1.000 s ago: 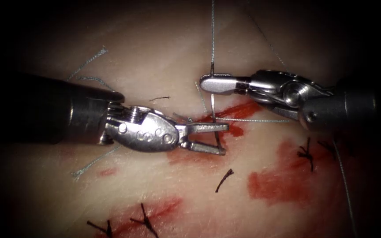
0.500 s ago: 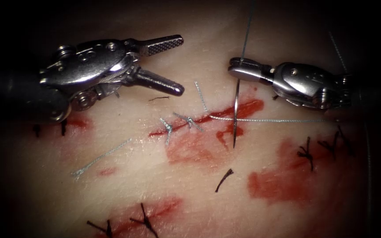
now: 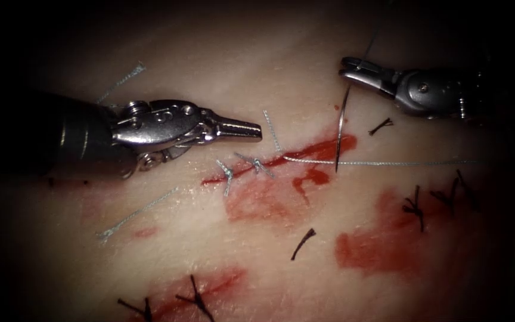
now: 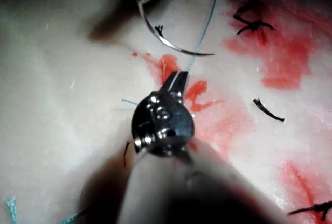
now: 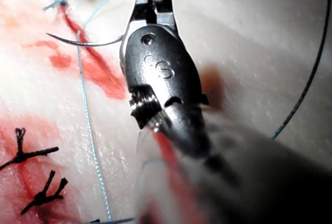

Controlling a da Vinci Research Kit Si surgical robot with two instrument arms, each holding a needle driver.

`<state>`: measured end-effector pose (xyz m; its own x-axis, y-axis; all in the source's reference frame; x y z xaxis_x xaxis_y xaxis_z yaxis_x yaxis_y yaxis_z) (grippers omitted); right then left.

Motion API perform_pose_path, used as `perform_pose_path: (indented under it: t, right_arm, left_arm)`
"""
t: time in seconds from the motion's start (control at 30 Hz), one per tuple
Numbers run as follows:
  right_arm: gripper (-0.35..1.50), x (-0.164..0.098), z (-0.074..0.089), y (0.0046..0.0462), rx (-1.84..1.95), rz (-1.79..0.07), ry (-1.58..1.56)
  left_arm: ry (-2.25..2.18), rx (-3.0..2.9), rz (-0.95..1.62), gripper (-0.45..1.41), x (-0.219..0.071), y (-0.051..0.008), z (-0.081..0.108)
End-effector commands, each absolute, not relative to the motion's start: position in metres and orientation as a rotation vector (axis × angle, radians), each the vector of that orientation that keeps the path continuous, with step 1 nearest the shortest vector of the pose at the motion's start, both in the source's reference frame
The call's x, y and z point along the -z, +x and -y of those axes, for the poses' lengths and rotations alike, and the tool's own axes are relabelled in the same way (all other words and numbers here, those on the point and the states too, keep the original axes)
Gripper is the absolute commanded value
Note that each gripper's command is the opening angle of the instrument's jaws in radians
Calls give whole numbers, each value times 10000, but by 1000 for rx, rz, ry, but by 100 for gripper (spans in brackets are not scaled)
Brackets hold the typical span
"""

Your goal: Wound Closure

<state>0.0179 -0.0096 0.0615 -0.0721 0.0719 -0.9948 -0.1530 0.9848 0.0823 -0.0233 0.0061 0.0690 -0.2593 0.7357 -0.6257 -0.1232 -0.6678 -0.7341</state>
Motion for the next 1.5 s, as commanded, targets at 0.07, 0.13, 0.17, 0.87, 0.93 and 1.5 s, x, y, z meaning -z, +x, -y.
perform_pose_path:
  t: [0.07,0.13,0.17,0.87,0.93,1.5]
  right_arm:
    - [-35,-607,94,193,-148,-1649,-82]
    - [-35,-598,94,199,-138,-1662,-109]
    - [-35,-594,95,202,-139,-1669,-117]
    - [-35,-576,103,227,-86,-1735,-161]
    - [-35,-579,103,229,-49,-1758,-175]
    - [-35,-616,100,238,149,-1762,-319]
  left_arm:
    - [-1316,-1955,768,-45,-710,-251,-54]
    - [-1141,-1855,774,-45,-728,-265,-46]
    - [-1087,-1837,755,-45,-734,-268,-42]
    - [-937,-1945,690,-45,-809,-266,-30]
    - [-933,-1975,674,-45,-811,-265,-30]
    - [-922,-2113,565,-45,-814,-258,-35]
